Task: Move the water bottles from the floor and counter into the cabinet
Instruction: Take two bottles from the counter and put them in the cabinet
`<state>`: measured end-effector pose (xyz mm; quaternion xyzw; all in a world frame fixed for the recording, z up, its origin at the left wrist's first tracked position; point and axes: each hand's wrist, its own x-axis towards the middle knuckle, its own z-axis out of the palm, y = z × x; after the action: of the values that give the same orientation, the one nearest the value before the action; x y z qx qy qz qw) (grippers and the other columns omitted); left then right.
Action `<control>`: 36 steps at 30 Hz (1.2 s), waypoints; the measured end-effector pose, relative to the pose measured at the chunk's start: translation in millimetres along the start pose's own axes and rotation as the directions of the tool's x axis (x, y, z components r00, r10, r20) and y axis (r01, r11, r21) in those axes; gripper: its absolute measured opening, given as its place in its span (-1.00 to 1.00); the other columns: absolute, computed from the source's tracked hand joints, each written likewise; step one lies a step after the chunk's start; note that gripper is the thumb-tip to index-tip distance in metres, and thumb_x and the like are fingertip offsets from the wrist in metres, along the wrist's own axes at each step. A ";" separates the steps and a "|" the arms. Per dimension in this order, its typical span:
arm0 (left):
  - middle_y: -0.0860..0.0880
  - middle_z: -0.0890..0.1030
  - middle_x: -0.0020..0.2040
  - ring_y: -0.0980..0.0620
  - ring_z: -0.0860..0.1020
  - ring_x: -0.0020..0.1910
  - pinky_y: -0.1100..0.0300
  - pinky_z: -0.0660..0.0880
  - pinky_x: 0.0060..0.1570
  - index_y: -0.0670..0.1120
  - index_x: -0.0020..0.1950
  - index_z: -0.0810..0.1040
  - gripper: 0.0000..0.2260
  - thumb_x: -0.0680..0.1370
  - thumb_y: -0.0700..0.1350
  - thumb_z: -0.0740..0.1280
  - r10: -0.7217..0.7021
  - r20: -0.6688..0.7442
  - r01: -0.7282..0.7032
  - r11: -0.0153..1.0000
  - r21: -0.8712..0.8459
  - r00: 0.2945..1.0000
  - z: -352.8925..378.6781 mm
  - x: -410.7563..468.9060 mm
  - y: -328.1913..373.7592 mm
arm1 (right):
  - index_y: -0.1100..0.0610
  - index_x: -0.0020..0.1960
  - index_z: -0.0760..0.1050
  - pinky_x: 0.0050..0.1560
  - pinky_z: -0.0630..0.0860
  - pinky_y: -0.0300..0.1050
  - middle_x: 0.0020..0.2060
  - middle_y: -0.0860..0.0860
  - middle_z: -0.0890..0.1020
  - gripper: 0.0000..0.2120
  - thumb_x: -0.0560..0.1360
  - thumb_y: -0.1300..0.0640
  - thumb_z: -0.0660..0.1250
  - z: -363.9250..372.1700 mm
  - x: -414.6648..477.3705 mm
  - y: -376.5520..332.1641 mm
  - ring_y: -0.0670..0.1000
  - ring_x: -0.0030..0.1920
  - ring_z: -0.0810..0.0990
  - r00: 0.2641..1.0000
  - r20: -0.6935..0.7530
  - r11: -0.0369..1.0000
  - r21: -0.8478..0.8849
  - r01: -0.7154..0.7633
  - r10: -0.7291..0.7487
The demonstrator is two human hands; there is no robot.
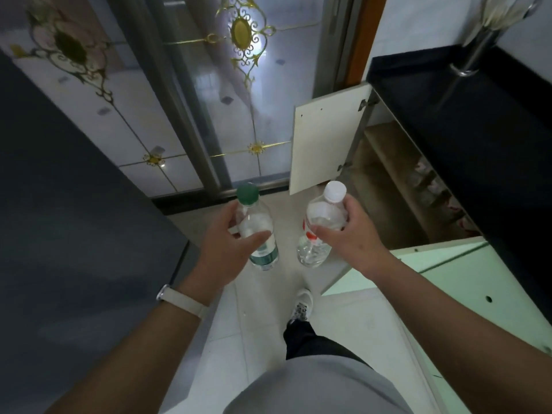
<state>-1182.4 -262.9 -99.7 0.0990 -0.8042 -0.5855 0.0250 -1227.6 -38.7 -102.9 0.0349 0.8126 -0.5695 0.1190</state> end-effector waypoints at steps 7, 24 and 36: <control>0.03 0.59 0.16 0.09 0.59 0.12 0.16 0.56 0.09 -0.02 0.35 0.47 -0.46 0.42 -0.16 0.55 -0.038 0.130 0.031 0.998 0.061 0.991 36.9 126.0 17.7 | -0.13 0.27 0.31 -0.23 0.47 -0.42 0.01 -0.24 0.51 -0.41 0.38 0.14 0.55 -32.6 102.2 -6.9 -0.19 -0.05 0.55 0.997 -0.063 0.997 0.067 -0.049 0.053; 0.15 0.61 -0.03 0.45 0.55 -0.15 0.56 0.40 -0.26 -0.02 0.19 0.52 -0.57 0.39 -0.22 0.57 0.074 0.440 -0.149 0.979 0.138 0.895 140.2 356.0 57.6 | -0.13 0.22 0.42 0.09 0.59 0.02 0.02 -0.14 0.61 -0.43 0.27 -0.02 0.56 -109.2 246.4 -4.0 -0.11 0.00 0.62 0.891 -0.424 0.987 0.057 -0.152 0.162; 0.13 0.62 0.00 0.23 0.60 -0.08 0.44 0.46 -0.26 0.10 0.22 0.49 -0.52 0.37 -0.03 0.59 0.033 0.722 -0.214 0.964 0.160 0.692 176.5 528.7 45.3 | -0.22 0.21 0.27 -0.08 0.47 -0.27 -0.03 -0.29 0.50 -0.39 0.34 0.01 0.57 -85.8 341.9 -37.1 -0.20 -0.06 0.53 0.646 -0.679 0.926 0.144 -0.348 0.349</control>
<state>-1733.5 -183.8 -152.1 -0.1877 -0.8183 -0.4769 -0.2602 -1579.2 1.6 -121.0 0.4007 0.7749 -0.4810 -0.0866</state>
